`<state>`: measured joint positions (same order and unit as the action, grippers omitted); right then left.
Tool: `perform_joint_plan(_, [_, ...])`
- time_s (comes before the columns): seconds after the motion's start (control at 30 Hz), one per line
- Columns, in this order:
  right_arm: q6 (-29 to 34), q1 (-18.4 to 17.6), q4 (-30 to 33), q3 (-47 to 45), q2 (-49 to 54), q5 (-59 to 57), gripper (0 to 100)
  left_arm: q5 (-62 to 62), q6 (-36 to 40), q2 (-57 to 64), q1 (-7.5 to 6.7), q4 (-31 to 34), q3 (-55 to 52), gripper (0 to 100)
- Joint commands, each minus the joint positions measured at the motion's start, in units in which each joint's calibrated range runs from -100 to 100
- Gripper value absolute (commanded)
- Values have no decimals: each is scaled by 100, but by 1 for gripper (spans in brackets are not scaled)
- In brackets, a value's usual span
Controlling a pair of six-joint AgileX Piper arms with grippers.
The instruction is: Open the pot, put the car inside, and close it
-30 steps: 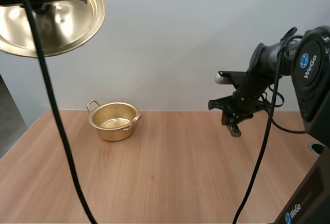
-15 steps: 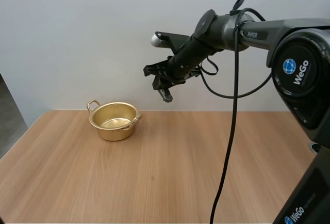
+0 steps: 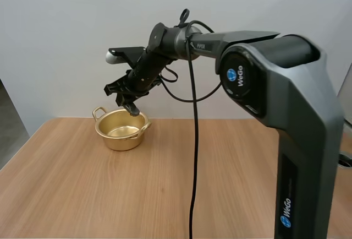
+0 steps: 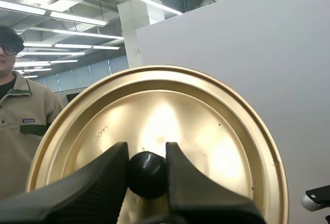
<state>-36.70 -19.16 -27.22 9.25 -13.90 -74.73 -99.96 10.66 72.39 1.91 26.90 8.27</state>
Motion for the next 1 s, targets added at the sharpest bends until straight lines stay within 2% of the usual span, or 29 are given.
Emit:
perform_joint_plan(0.0, [17,-22,5,491,-593,-38,0,-4,-24,-55,4,6,2,0])
perform_joint_plan(0.27, [88,-73,23,1292,-1792,-249,0,-4,-24,-55,4,-41,2,0])
perform_joint_plan(0.4, [88,-130,228,1508,-2136,-210,0,-4,-24,-55,4,-91,2,0])
perform_joint_plan(0.77, [166,-145,288,1660,-2302,686,0,-4,-35,-64,4,-139,2,0])
perform_joint_plan(0.8, [168,-145,311,1660,-2291,702,6,-4,-35,-64,4,-139,2,0])
perform_joint_plan(0.83, [168,-152,344,1660,-2291,702,16,-4,-35,-64,4,-139,2,0])
perform_joint_plan(0.93, [168,-189,462,1703,-2291,692,67,-4,-35,-64,4,-139,2,0])
perform_joint_plan(0.97, [168,-208,507,1738,-2291,670,88,-4,-35,-64,4,-139,2,0])
